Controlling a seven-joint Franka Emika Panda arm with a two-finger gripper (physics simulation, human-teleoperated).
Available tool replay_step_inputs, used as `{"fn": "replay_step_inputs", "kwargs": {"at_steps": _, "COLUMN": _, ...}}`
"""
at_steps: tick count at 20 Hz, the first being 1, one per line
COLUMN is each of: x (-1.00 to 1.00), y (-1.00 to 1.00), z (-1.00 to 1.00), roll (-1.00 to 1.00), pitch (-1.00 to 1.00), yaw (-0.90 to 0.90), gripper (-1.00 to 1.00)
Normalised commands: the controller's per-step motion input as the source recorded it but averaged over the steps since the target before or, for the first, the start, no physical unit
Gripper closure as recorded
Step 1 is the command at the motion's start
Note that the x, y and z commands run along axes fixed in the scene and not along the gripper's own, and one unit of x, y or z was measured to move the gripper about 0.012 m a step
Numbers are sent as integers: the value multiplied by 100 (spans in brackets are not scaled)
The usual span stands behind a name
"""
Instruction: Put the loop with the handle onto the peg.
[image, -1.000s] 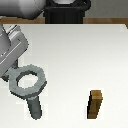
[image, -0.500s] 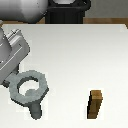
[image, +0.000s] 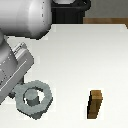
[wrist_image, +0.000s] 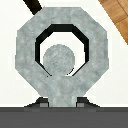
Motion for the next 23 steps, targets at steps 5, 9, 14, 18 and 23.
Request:
{"fn": "replay_step_inputs", "kwargs": {"at_steps": 5, "x": -20, "y": 0, "z": -60, "roll": 0, "pitch": 0, "yaw": 0, "gripper": 100}}
{"fn": "replay_step_inputs", "kwargs": {"at_steps": 9, "x": 0, "y": 0, "z": 0, "roll": 0, "pitch": 0, "yaw": 0, "gripper": -100}}
{"fn": "replay_step_inputs", "kwargs": {"at_steps": 14, "x": 0, "y": 0, "z": 0, "roll": 0, "pitch": 0, "yaw": 0, "gripper": -100}}
{"fn": "replay_step_inputs", "kwargs": {"at_steps": 18, "x": 0, "y": 0, "z": 0, "roll": 0, "pitch": 0, "yaw": 0, "gripper": -100}}
{"fn": "replay_step_inputs", "kwargs": {"at_steps": 23, "x": 0, "y": 0, "z": 0, "roll": 0, "pitch": 0, "yaw": 0, "gripper": -100}}
